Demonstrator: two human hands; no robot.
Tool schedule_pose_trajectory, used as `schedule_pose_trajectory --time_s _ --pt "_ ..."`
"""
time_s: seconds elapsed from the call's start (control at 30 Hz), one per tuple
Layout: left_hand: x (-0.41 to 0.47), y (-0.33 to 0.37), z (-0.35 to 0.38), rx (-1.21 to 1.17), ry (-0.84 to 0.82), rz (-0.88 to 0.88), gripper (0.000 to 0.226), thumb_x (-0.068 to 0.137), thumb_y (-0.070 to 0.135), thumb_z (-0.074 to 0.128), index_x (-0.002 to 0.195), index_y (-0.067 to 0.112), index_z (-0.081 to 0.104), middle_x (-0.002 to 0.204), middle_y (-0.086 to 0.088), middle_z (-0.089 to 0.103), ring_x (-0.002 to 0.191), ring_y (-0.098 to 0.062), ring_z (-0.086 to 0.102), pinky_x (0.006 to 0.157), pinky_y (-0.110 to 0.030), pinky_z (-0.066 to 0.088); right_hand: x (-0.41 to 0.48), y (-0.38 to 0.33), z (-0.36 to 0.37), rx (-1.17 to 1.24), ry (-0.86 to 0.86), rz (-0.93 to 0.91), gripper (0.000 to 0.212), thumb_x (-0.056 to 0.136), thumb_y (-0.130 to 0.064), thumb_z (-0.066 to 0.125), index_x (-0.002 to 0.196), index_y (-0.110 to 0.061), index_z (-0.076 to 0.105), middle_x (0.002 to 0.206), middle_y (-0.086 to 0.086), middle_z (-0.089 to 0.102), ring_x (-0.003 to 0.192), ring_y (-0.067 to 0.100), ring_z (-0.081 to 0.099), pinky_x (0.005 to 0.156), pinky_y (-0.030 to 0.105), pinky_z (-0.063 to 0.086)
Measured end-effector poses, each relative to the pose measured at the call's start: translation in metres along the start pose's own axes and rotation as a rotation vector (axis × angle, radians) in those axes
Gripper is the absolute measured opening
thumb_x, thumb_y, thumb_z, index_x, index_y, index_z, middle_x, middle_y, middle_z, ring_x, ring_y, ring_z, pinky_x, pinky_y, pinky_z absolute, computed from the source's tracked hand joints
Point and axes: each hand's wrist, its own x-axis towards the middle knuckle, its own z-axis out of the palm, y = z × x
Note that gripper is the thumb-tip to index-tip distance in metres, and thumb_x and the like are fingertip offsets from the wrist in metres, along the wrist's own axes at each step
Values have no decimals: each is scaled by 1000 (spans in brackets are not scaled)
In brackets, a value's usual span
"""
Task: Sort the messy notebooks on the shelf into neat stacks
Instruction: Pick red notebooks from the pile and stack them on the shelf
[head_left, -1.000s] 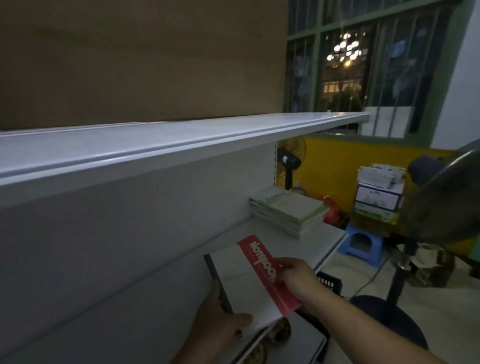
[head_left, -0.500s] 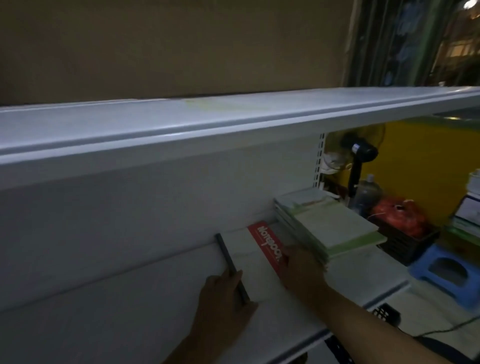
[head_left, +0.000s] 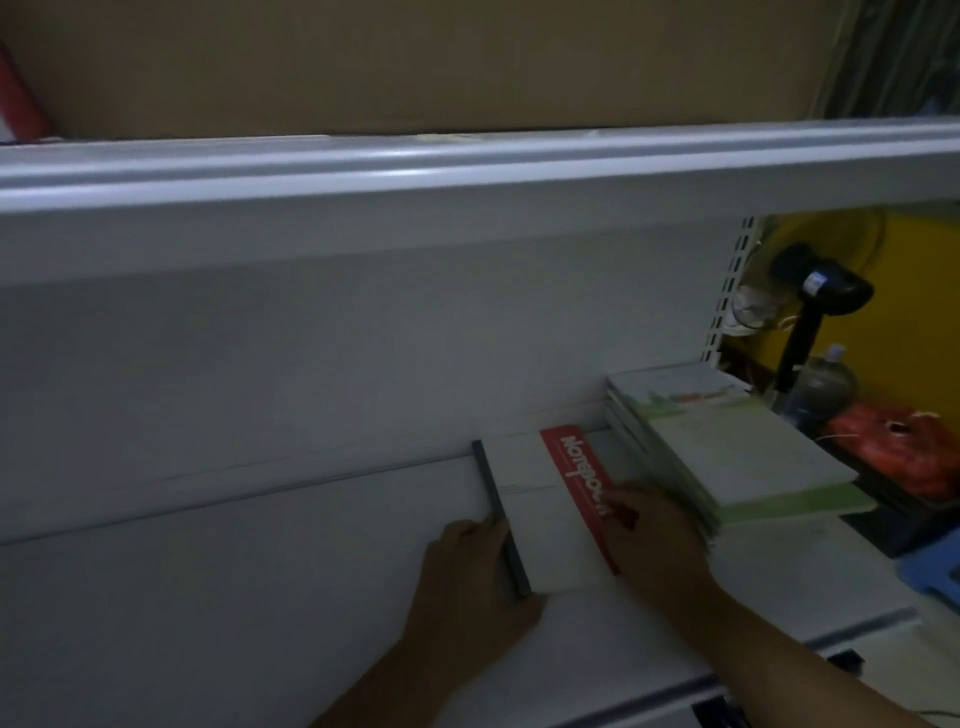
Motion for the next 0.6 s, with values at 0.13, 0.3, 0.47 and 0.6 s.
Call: schedule_pose_trajectory --time_s 0.13,0.3,0.47,0.6 --pt "0 1 1 106 -108 -15 75 64 66 43 132 36 40 115 14 55 109 -18 45 91 -32 43 -6 -2 -2 -23 -1 7 28 86 -9 60 113 -13 68 121 4 62 101 20 61 90 26 46" --pt "-10 2 -26 -65 -251 -76 75 72 61 53 138 27 39 138 1 49 128 -25 43 113 -28 28 -15 -12 -8 -262 -23 -23 25 86 -13 61 110 -13 70 116 12 65 97 28 63 85 29 45" --pt "-82 -59 -103 -18 -344 -212 72 96 44 45 152 19 7 160 4 1 147 -9 1 116 -22 0 13 -20 25 -766 -57 -197 64 84 -36 34 147 -33 26 119 -1 61 104 19 57 92 38 44" --pt "-151 -138 -211 88 -218 -474 65 97 48 37 152 22 12 160 0 6 147 -15 8 116 -26 9 -30 -141 69 -873 -64 -402 68 85 -39 16 146 -12 27 128 12 57 115 33 50 95 46 41"
